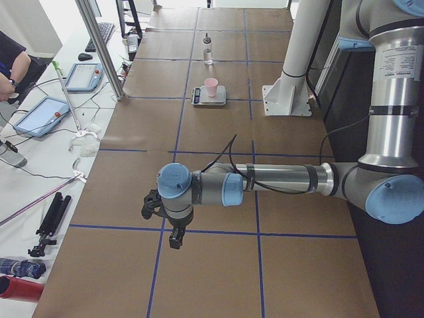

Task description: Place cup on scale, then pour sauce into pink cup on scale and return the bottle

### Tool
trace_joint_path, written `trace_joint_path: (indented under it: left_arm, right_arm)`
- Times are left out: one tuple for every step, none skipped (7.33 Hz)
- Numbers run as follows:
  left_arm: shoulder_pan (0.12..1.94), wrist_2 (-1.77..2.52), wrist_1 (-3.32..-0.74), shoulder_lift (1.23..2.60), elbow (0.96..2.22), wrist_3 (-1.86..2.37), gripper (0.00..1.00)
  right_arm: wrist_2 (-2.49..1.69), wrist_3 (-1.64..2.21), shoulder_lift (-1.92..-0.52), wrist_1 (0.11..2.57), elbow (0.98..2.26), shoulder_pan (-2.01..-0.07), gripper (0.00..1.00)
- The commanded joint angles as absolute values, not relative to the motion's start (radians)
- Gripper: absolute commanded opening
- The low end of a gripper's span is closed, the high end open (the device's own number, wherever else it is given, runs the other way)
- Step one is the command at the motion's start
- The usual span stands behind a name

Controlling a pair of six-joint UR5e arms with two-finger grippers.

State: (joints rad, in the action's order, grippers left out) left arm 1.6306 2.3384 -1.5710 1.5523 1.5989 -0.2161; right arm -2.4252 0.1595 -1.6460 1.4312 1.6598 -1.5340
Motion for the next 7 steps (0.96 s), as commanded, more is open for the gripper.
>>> trace_joint_path:
  left_arm:
    - [1.631,2.355,-1.572,1.552,1.6,-0.204,1.0]
    - [1.631,2.355,-1.571,1.554,1.6,-0.204,1.0]
    - [1.631,2.355,-1.571,1.554,1.601,-0.204,1.0]
    - [1.631,2.355,-1.571,1.554,1.6,-0.204,1.0]
    - [1.631,2.353,-1.571,1.554,1.6,-0.204,1.0]
    - [1.631,2.353,-1.569,1.554,1.6,-0.203,1.0]
    - [1.631,2.353,-1.569,1.554,1.6,-0.202,1.0]
  right_arm:
    - [-2.425,0.16,-1.646,1.431,1.66,-1.534,1.0]
    - [-2.425,0.16,-1.646,1.431,1.66,-1.534,1.0]
    - [-2.425,0.16,-1.646,1.431,1.66,-1.534,1.0]
    - [-2.425,0.16,-1.647,1.431,1.66,-1.534,1.0]
    - [-2.416,0.158,-1.647,1.431,1.658,-1.534,1.0]
    - [-2.41,0.156,-1.647,1.431,1.658,-1.534,1.0]
    - [-2.41,0.156,-1.646,1.431,1.658,-1.534,1.0]
